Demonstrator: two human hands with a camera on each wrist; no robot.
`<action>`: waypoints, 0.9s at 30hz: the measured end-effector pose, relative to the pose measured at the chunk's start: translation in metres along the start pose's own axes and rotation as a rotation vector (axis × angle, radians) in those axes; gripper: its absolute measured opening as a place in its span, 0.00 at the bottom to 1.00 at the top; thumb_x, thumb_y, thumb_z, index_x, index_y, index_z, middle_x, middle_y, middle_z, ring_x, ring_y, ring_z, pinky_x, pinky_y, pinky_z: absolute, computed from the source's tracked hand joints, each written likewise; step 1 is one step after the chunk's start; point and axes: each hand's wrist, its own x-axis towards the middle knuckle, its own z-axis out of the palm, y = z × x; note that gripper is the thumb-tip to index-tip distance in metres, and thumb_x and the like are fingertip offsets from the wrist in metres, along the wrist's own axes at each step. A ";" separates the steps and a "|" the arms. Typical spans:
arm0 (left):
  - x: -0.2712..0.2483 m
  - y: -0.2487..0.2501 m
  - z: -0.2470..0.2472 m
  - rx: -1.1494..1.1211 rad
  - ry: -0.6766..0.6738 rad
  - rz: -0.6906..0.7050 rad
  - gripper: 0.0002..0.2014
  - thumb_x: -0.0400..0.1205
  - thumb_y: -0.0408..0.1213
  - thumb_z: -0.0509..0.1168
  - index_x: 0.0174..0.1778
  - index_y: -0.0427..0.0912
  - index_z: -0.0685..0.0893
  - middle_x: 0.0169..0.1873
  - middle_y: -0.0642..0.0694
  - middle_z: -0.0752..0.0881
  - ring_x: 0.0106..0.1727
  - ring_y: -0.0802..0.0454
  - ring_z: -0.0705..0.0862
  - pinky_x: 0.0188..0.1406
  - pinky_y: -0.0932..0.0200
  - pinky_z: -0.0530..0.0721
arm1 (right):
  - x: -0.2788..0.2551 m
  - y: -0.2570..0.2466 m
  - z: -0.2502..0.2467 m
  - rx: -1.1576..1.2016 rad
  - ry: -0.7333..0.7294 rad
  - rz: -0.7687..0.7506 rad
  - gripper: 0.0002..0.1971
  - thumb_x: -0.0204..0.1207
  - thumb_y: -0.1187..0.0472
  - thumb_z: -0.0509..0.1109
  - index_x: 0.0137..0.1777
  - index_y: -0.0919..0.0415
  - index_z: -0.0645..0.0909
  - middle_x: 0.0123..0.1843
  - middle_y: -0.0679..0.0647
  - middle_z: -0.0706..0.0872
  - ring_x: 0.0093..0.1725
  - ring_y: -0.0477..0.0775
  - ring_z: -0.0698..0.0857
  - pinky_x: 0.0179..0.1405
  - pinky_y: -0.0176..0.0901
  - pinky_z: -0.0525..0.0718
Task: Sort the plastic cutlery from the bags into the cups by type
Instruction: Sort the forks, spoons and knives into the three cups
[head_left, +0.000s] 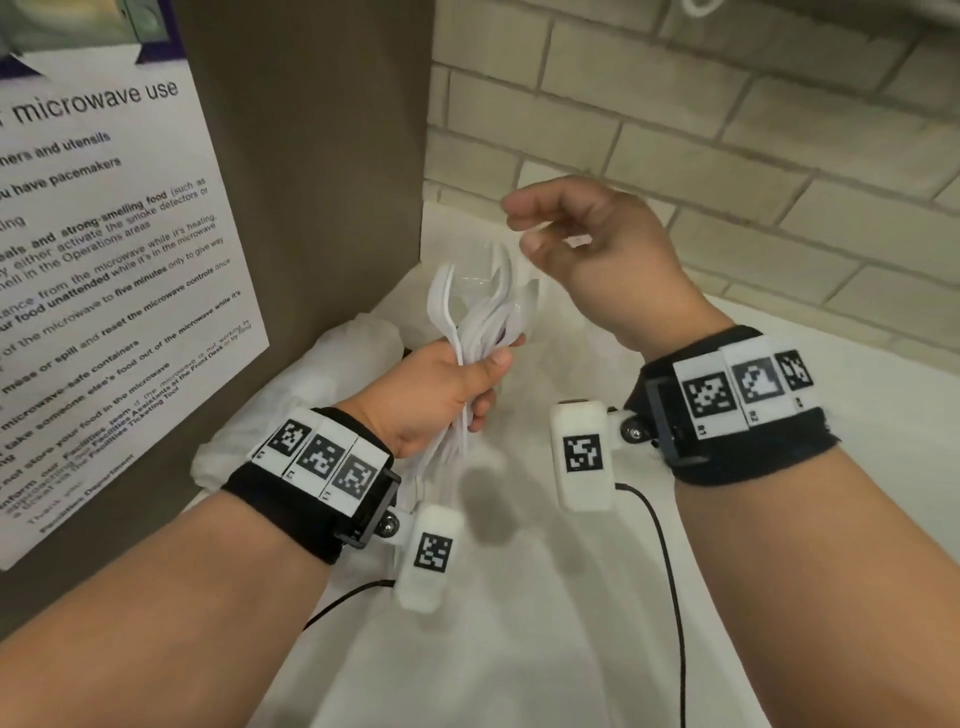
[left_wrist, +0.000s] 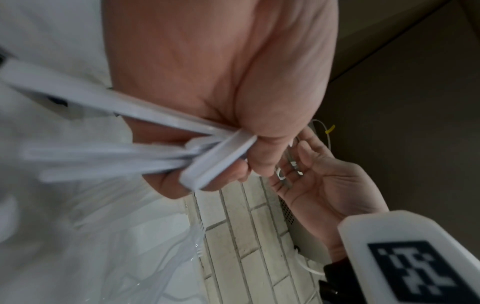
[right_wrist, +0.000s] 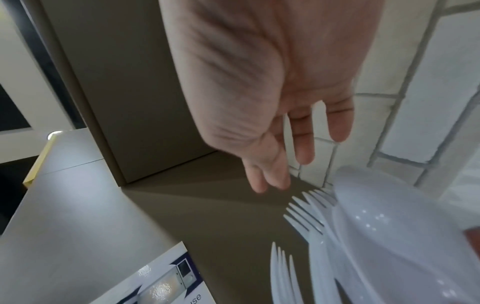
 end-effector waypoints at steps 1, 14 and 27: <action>0.000 0.000 0.001 0.019 -0.019 -0.001 0.09 0.85 0.37 0.61 0.59 0.47 0.82 0.31 0.51 0.75 0.26 0.57 0.71 0.29 0.58 0.73 | -0.002 -0.004 -0.003 -0.066 -0.089 -0.013 0.17 0.77 0.66 0.70 0.61 0.45 0.81 0.56 0.38 0.85 0.52 0.33 0.80 0.51 0.22 0.76; -0.007 -0.001 0.012 0.102 -0.145 0.034 0.19 0.78 0.46 0.63 0.64 0.46 0.82 0.37 0.42 0.73 0.33 0.51 0.73 0.35 0.55 0.78 | -0.006 0.015 -0.011 0.308 -0.187 0.278 0.14 0.76 0.77 0.68 0.57 0.63 0.83 0.50 0.60 0.89 0.50 0.55 0.85 0.56 0.52 0.81; -0.006 -0.002 0.010 0.027 -0.135 0.050 0.13 0.79 0.42 0.64 0.58 0.46 0.85 0.42 0.46 0.82 0.29 0.53 0.74 0.29 0.57 0.76 | -0.013 0.007 -0.009 0.139 -0.008 0.176 0.06 0.78 0.63 0.72 0.51 0.55 0.89 0.40 0.47 0.90 0.31 0.36 0.84 0.33 0.26 0.78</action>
